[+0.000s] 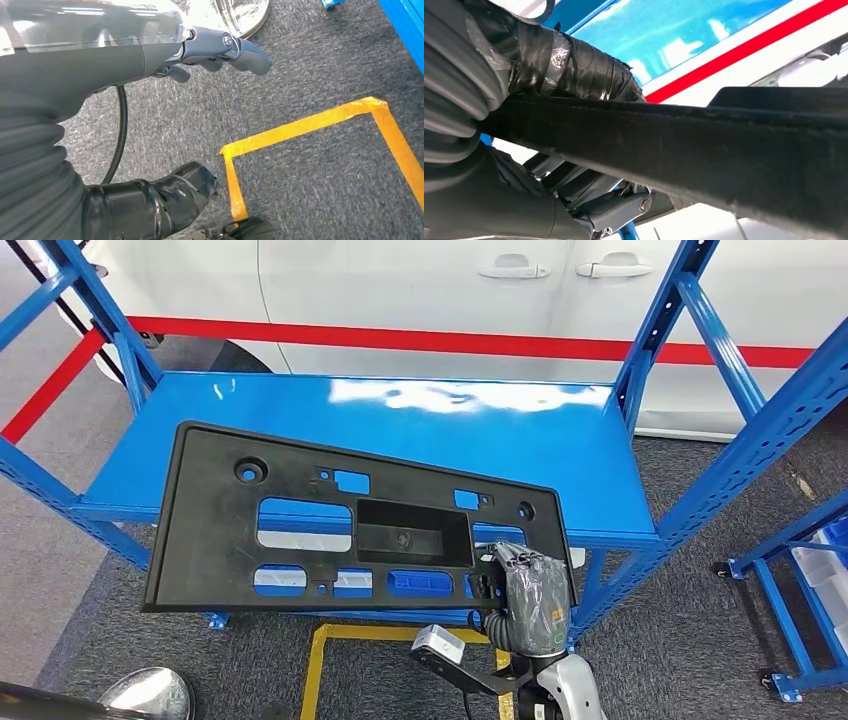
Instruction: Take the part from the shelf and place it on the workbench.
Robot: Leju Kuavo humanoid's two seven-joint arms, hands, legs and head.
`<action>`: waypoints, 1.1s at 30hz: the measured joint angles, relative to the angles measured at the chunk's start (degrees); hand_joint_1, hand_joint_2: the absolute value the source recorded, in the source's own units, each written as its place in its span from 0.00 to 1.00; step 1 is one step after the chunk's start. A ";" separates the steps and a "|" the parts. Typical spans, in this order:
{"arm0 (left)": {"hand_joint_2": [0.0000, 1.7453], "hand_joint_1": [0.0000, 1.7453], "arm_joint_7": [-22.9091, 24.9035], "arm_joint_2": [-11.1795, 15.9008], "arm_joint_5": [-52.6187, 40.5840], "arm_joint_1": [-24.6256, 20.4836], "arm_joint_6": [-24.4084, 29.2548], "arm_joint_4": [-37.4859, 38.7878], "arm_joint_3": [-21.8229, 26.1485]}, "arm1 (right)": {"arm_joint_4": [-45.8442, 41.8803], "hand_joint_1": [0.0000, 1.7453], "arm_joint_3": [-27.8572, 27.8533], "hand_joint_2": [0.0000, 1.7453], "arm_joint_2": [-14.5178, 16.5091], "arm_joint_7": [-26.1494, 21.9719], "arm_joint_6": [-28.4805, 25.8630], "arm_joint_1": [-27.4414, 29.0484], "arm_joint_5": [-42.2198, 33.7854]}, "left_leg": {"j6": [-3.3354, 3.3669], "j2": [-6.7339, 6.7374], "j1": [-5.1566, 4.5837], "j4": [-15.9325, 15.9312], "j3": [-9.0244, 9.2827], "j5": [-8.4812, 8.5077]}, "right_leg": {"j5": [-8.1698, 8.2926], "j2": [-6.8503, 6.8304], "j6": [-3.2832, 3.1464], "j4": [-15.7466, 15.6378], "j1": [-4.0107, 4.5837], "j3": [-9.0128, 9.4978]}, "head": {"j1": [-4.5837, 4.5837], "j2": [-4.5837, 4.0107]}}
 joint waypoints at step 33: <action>1.00 0.00 0.27 -0.37 0.37 0.06 0.85 0.00 0.02 | -1.47 1.00 -1.99 1.00 0.61 -2.87 -1.44 2.45 -5.22 | -0.54 0.09 0.07 9.86 -3.29 -5.95 | 1.06 -0.15 -0.64 -0.25 0.32 -1.10 | -0.05 0.00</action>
